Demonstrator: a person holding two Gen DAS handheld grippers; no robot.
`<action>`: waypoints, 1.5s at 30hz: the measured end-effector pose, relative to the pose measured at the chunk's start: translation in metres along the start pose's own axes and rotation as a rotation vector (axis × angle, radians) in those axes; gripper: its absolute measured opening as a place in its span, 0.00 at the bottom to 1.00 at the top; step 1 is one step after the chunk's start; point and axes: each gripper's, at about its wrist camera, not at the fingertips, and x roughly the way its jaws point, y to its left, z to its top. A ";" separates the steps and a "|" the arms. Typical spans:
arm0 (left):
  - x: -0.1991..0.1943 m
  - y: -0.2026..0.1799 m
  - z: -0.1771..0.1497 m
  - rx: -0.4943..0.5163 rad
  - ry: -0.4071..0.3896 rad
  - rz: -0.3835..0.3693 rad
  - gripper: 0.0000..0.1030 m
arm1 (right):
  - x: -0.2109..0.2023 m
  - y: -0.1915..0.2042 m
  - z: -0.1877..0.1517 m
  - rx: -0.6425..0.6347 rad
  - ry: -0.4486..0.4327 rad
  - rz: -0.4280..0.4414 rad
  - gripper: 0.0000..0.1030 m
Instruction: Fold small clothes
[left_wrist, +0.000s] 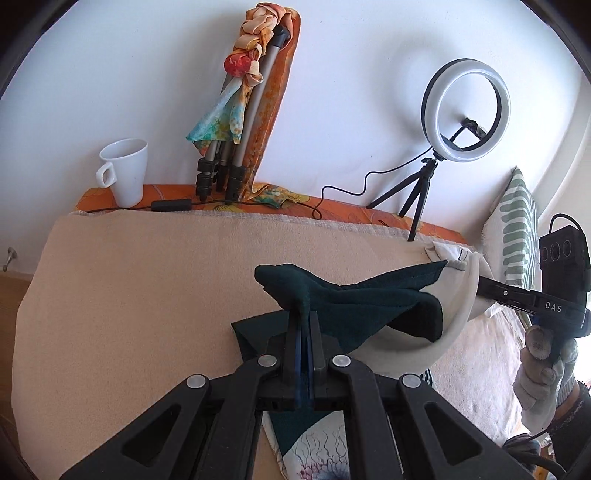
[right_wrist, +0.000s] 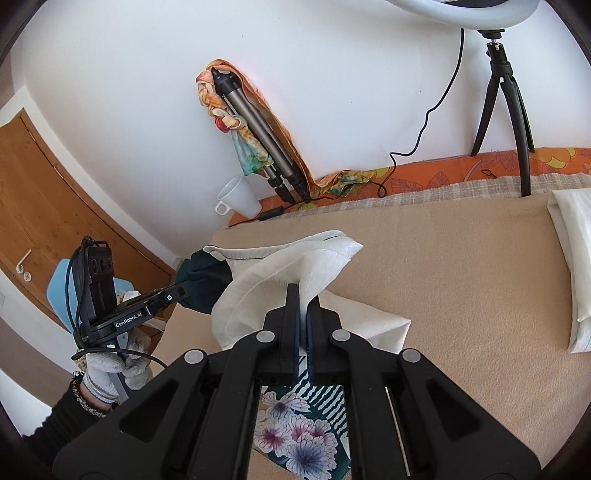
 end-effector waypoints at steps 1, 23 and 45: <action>-0.002 0.000 -0.008 0.006 0.002 0.006 0.00 | -0.003 0.001 -0.009 -0.002 0.003 -0.006 0.04; -0.057 0.002 -0.126 0.219 0.086 0.095 0.13 | -0.049 0.030 -0.125 -0.279 0.031 -0.172 0.30; -0.021 0.078 -0.143 -0.468 0.220 -0.176 0.28 | -0.032 -0.063 -0.155 0.390 0.163 0.043 0.36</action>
